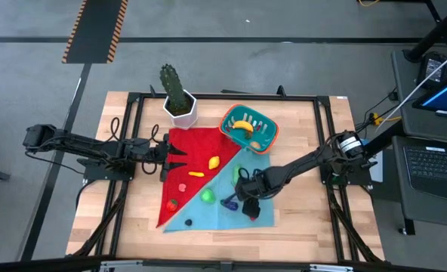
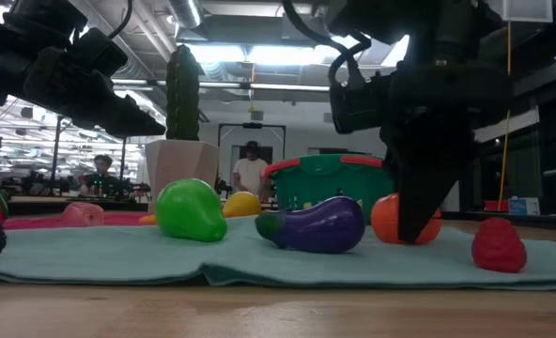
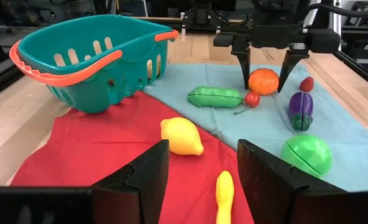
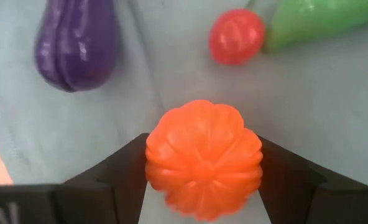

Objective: Pick and placing Produce into tupperware
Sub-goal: Put the orange pumpkin into the blue basket

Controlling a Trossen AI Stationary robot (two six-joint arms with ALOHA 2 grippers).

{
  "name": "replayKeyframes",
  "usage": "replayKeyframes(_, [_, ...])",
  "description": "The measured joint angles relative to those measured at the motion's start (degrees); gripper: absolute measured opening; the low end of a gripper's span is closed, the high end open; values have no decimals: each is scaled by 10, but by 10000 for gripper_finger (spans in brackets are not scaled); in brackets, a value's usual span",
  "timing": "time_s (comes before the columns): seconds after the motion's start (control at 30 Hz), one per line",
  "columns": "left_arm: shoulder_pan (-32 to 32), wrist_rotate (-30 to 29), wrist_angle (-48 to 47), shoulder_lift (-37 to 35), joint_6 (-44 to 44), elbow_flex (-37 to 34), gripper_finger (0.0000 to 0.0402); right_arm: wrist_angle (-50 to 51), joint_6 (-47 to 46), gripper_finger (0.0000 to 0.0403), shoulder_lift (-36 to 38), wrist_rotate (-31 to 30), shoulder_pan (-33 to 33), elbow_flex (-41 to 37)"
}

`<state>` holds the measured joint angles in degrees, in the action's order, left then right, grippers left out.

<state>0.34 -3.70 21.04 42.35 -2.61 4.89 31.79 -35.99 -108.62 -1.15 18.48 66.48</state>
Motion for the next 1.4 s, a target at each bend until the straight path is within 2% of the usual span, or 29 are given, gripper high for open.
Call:
replayKeyframes(0.23, [0,0,0,0,0,0,179,6,8,247,0,0,-1,23])
replayKeyframes(0.47, [0,0,0,0,0,0,179,92,20,247,3,-23,-1,77])
replayKeyframes(0.73, [0,0,-18,0,0,0,179,94,-20,247,34,-90,-1,80])
replayKeyframes(0.93, [0,0,-26,0,6,0,179,64,-30,247,64,-209,8,80])
replayKeyframes(1.13, [0,30,-28,0,17,0,179,-93,-41,247,67,-262,23,28])
replayKeyframes(1.4, [0,38,-31,0,32,0,179,-456,-20,247,66,-317,32,-133])
